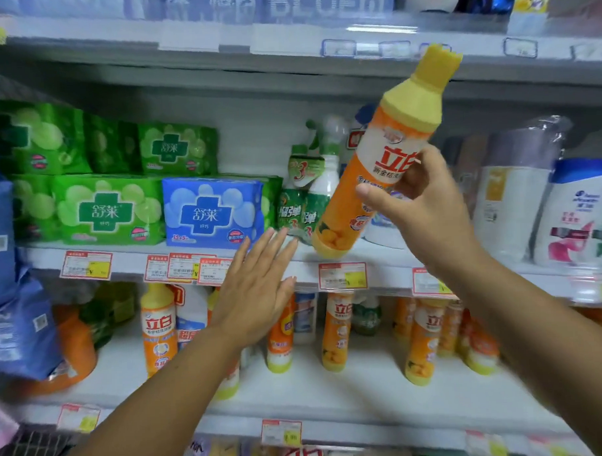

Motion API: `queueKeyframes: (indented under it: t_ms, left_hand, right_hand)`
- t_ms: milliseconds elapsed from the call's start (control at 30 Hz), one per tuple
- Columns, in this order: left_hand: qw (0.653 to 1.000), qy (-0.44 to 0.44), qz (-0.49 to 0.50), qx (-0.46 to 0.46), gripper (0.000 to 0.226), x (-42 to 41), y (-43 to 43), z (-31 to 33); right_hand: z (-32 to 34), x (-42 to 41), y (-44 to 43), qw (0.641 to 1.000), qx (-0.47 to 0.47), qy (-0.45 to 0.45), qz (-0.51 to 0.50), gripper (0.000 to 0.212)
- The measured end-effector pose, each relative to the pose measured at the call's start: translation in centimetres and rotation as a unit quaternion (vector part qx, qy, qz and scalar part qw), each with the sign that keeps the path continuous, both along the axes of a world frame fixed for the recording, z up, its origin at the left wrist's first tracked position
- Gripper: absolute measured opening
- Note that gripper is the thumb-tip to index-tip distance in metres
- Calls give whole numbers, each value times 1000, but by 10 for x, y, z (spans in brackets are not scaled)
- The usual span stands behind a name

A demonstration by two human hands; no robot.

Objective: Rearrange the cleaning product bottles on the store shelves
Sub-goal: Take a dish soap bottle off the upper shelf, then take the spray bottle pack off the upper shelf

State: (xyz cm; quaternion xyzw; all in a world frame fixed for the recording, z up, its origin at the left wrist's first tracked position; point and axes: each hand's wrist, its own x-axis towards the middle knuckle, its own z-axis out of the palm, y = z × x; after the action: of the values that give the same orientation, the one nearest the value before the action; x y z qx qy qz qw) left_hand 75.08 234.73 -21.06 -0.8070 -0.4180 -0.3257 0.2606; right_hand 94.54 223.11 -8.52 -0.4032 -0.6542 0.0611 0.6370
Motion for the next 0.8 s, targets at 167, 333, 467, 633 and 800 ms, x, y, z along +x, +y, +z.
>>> queueKeyframes:
  t_ms: [167,333,467,633,800]
  left_hand:
    - [1000,-21,8,3,54,13,-6,3]
    - [1000,-27,7,0,56,33,-1,17]
    - [999,-35,12,8,53,40,3,20]
    - [999,-45,15,12,50,39,3,18]
    - [999,-49,15,16,48,40,3,16]
  right_hand:
    - [-83,54,-42,997,-77,4,-19,51]
    - [-182,92,-27,983,-171,-1,-66,56]
    - [-226,108,6,970,-227,-1,-90,60]
    - [-246,112,37,956,-265,-5,-126,53]
    - [-247,118,61,942,-292,10,-165,51]
